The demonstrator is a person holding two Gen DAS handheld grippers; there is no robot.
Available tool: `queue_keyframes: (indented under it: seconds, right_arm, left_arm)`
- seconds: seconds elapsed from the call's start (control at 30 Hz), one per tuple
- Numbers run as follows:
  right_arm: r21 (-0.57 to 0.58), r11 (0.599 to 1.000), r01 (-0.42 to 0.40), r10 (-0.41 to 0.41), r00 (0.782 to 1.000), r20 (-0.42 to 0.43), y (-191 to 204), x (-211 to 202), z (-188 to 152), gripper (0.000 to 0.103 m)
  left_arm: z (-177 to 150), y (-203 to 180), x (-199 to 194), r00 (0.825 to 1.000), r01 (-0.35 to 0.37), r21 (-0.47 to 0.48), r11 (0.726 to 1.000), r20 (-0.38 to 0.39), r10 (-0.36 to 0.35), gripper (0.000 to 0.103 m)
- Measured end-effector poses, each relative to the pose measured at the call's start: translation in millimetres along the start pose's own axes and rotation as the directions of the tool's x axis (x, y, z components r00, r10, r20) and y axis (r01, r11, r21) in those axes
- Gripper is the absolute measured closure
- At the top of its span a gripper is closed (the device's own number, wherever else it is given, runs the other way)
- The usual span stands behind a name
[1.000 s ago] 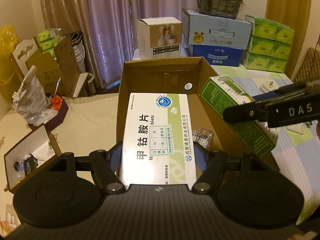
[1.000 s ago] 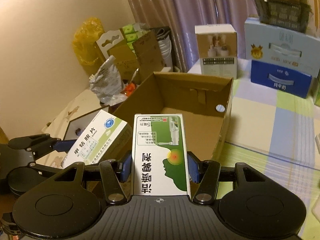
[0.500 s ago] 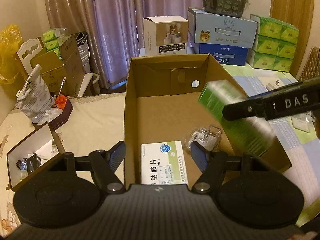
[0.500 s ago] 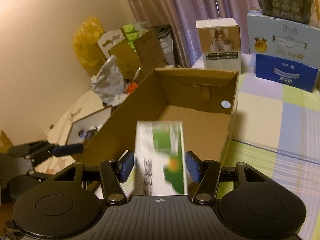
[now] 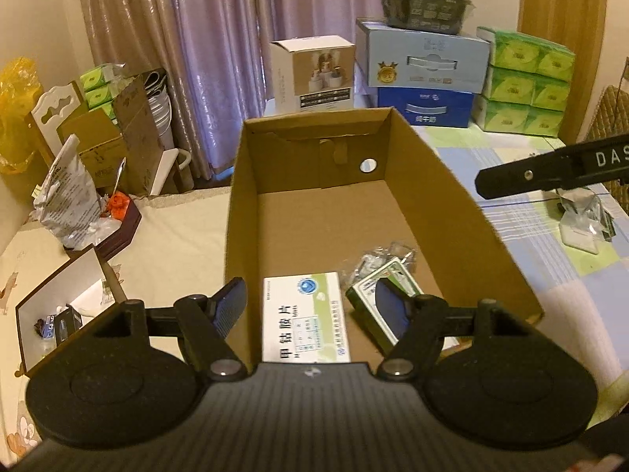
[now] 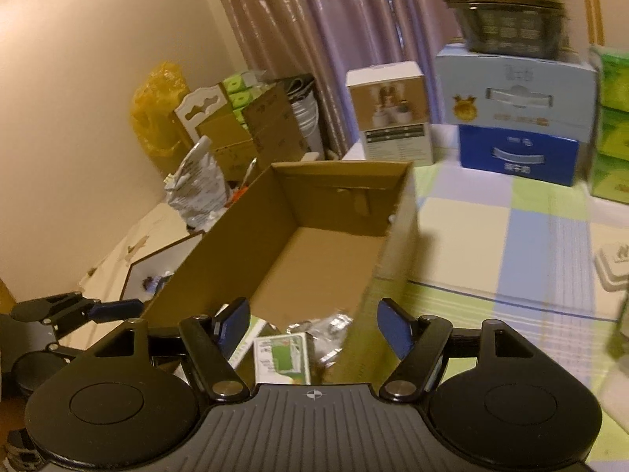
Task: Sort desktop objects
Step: 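Carry both boxes to the cardboard box and open both tools to release, then return both tools to the table toward the foil pouch and plastic tray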
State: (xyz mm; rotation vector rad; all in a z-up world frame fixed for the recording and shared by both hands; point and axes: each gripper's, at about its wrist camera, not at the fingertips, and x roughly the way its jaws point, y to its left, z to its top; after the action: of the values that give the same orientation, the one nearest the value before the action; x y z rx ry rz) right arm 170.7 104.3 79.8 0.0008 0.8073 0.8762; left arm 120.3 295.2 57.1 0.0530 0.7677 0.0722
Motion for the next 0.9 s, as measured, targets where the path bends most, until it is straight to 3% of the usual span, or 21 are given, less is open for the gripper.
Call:
queue_keyframes:
  seconds: [0.57,0.77,0.9]
  right_arm:
    - [0.018,0.993,0.117,-0.117,0.992,0.037,-65,-84,-24,0.024]
    - [0.048,0.980,0.192,-0.194,0.980,0.045,-105,-121,-36,0.018]
    - [0.056,0.960,0.273,-0.276,0.960,0.043,-138,-151,-47,0.014]
  left_arm:
    - [11,-61,-23,0.999,0.045,0.078,0.996,0.008,-0.046,0.030]
    - [18,-89,-26,0.996,0.083,0.107,0.991,0.016,-0.085,0.025]
    - [24,-111,-29,0.993,0.112,0.126,0.986,0.031,-0.117,0.019]
